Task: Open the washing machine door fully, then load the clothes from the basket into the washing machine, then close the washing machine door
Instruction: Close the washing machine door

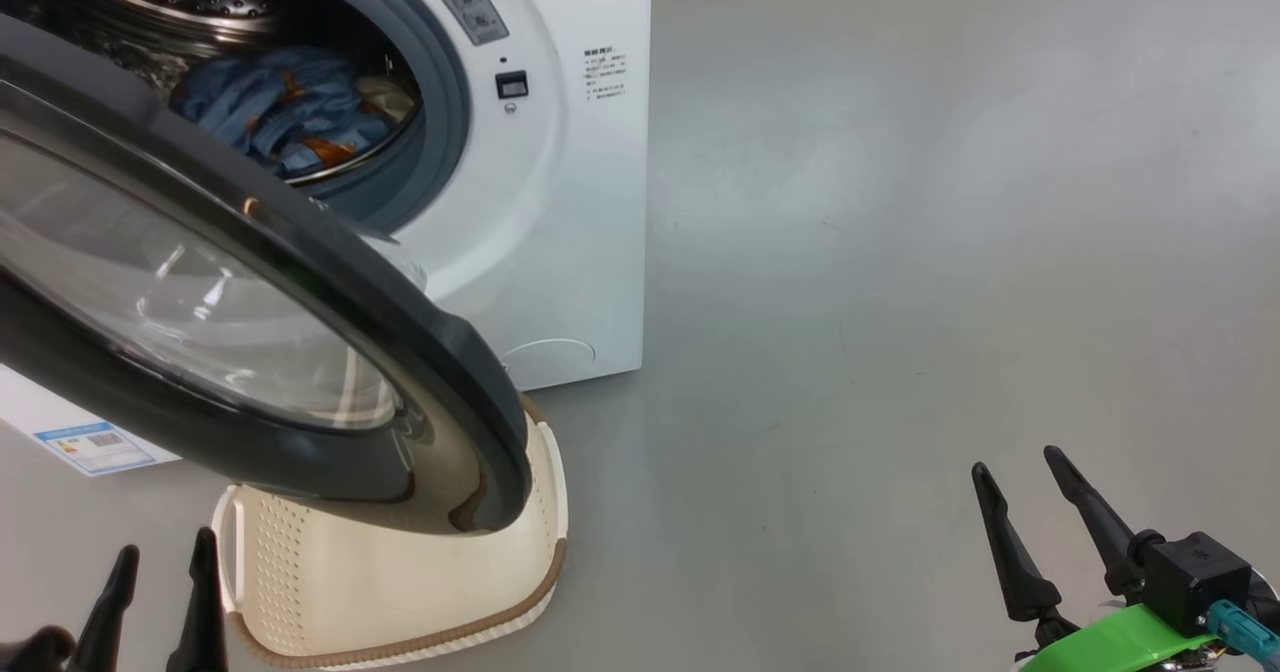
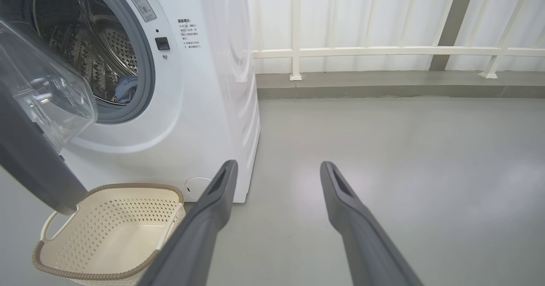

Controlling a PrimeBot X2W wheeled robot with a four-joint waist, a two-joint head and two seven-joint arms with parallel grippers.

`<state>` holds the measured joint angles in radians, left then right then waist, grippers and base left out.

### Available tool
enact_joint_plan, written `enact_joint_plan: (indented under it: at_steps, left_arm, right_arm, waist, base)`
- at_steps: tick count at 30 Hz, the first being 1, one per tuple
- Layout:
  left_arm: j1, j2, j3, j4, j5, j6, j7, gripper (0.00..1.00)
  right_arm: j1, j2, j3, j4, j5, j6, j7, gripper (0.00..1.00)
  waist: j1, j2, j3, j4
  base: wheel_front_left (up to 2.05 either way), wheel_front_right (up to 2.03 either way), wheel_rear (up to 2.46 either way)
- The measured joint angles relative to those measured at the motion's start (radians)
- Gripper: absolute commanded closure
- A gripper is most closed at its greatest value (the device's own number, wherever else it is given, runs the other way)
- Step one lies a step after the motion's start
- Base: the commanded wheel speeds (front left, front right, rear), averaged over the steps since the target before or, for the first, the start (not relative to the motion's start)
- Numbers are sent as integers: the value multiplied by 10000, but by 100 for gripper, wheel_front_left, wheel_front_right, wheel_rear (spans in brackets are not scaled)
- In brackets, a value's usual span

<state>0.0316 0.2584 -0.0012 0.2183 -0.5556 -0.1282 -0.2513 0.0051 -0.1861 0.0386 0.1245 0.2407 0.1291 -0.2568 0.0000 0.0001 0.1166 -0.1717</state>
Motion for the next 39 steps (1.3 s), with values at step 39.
enact_joint_plan:
  at_steps: [39]
  left_arm:
    - [1129, -1722, 1262, -633, 2263, -10, -13, 0]
  right_arm:
    - [203, 79, 217, 343, 2, 0, 0, 0]
  waist:
    - [0, -1, -342, 247]
  base:
    - [0, 0, 0]
